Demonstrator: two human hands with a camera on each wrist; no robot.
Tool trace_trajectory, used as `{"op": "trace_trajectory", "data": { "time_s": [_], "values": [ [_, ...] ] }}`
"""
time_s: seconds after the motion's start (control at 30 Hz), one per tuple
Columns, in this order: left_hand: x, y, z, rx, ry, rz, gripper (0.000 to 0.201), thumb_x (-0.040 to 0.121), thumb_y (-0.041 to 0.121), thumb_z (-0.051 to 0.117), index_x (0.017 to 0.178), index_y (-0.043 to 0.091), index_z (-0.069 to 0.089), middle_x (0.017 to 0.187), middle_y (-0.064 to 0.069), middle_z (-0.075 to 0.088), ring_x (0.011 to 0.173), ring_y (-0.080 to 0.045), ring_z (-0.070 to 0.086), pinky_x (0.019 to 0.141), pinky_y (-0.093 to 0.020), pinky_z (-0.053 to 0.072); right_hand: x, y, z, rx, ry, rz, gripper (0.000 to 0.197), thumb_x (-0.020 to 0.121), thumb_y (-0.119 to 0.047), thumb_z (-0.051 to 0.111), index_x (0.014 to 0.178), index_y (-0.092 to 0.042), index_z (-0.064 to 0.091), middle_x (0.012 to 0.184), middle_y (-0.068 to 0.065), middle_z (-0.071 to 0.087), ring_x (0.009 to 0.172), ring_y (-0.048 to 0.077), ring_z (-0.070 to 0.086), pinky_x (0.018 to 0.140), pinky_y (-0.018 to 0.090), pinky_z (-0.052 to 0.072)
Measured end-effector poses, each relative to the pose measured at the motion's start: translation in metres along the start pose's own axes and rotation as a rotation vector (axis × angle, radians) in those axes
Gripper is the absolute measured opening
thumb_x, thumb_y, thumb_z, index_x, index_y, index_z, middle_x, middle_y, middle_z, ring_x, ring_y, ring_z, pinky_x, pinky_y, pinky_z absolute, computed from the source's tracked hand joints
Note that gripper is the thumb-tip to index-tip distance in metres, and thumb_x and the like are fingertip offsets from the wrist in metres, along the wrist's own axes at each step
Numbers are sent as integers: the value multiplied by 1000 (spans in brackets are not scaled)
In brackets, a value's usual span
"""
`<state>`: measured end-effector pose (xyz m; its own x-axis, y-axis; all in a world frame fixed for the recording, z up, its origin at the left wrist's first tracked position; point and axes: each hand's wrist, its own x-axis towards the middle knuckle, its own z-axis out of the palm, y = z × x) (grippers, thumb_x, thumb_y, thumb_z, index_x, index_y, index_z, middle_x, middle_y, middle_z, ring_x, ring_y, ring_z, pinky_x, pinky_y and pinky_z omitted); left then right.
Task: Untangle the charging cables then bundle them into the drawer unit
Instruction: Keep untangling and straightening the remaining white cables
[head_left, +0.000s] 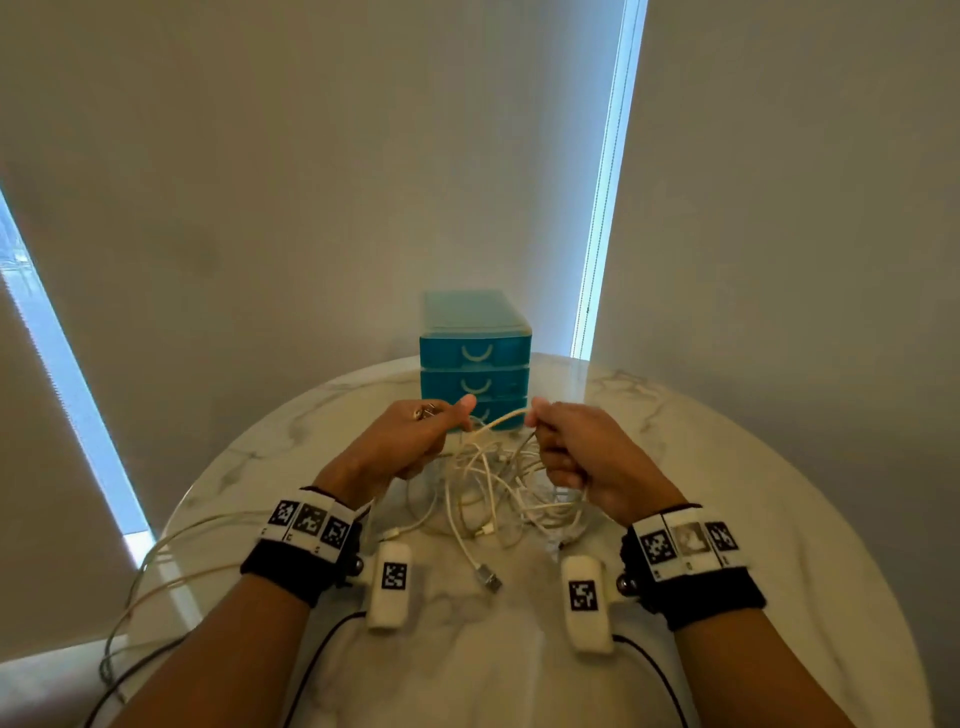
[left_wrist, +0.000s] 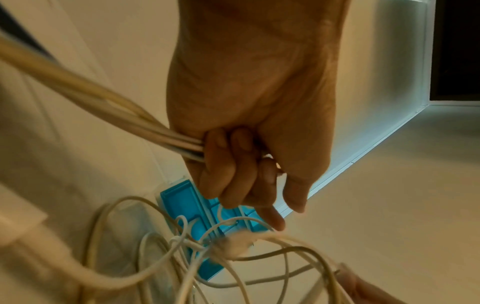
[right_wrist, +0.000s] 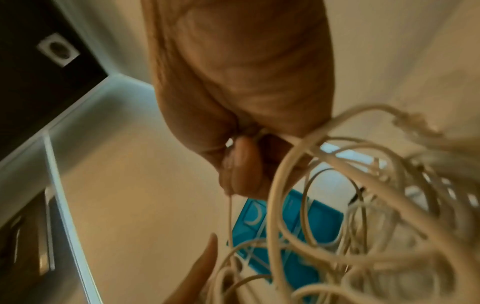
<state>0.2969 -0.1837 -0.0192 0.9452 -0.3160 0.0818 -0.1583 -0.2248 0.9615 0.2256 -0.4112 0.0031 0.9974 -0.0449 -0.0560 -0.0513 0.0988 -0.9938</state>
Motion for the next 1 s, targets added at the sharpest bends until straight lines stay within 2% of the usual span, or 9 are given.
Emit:
{"op": "trace_trajectory", "data": {
  "time_s": [0.13, 0.23, 0.33, 0.43, 0.5, 0.63, 0.8, 0.9, 1.0],
  "values": [
    [-4, 4, 1, -31, -26, -45, 70, 95, 79, 54, 110, 16, 80, 63, 6, 39, 54, -10, 29, 49, -27, 23, -3, -7, -5, 406, 24, -291, 27, 114, -27, 49, 115, -7, 68, 78, -3, 56, 56, 7, 40, 42, 20, 29],
    [-2, 9, 1, -184, -6, -47, 82, 89, 88, 46, 119, 17, 75, 63, 5, 36, 52, -10, 25, 47, -26, 18, -9, -6, 2, 269, -10, -306, 29, 112, -28, 54, 125, -9, 73, 86, -2, 60, 53, 8, 38, 39, 19, 27],
    [-3, 14, 0, -295, -29, 30, 74, 89, 85, 46, 124, 26, 74, 65, 2, 36, 52, -11, 22, 49, -28, 15, -15, -3, 11, 135, -115, -208, 30, 111, -28, 56, 127, -13, 76, 73, -2, 50, 47, 8, 28, 40, 22, 21],
    [-8, 11, 5, -70, -74, 18, 65, 94, 86, 39, 125, 42, 74, 66, 5, 39, 52, -7, 30, 49, -26, 23, -18, -6, 13, 210, -106, -257, 32, 111, -28, 54, 126, -14, 78, 69, -2, 41, 47, 8, 24, 43, 26, 19],
    [-8, 7, 10, 53, -75, -31, 68, 92, 91, 34, 120, 45, 77, 67, 7, 40, 52, -6, 33, 50, -25, 27, -19, -8, 8, 239, -51, -348, 32, 112, -31, 53, 131, -19, 76, 72, -2, 46, 50, 9, 26, 42, 24, 22],
    [-3, 12, 13, -176, -60, -83, 90, 88, 95, 30, 117, 27, 81, 63, 6, 40, 48, -8, 28, 48, -26, 19, -20, -4, 11, 68, -55, -344, 28, 112, -28, 54, 129, -32, 77, 77, 1, 49, 53, 10, 29, 46, 23, 24],
    [6, 13, -2, -650, -23, -10, 111, 79, 100, 39, 125, 4, 73, 66, -1, 47, 42, -8, 27, 47, -24, 12, -21, 13, 32, -399, -189, -257, 22, 108, -25, 63, 114, -25, 83, 62, -11, 57, 45, 2, 40, 45, 16, 33],
    [4, 13, -5, -594, 65, 46, 102, 74, 98, 59, 120, 7, 68, 67, 0, 44, 46, -9, 28, 45, -24, 17, -22, 18, 40, -653, -250, -330, 21, 107, -28, 64, 115, -32, 83, 80, -21, 74, 68, -5, 64, 68, 12, 48],
    [2, 12, -1, -501, 148, 34, 80, 76, 92, 66, 99, 15, 65, 67, 1, 36, 47, -9, 26, 45, -24, 19, -22, 15, 44, -651, -187, -429, 22, 107, -33, 64, 115, -44, 81, 108, -32, 75, 108, -9, 66, 96, 22, 55]
  ]
}}
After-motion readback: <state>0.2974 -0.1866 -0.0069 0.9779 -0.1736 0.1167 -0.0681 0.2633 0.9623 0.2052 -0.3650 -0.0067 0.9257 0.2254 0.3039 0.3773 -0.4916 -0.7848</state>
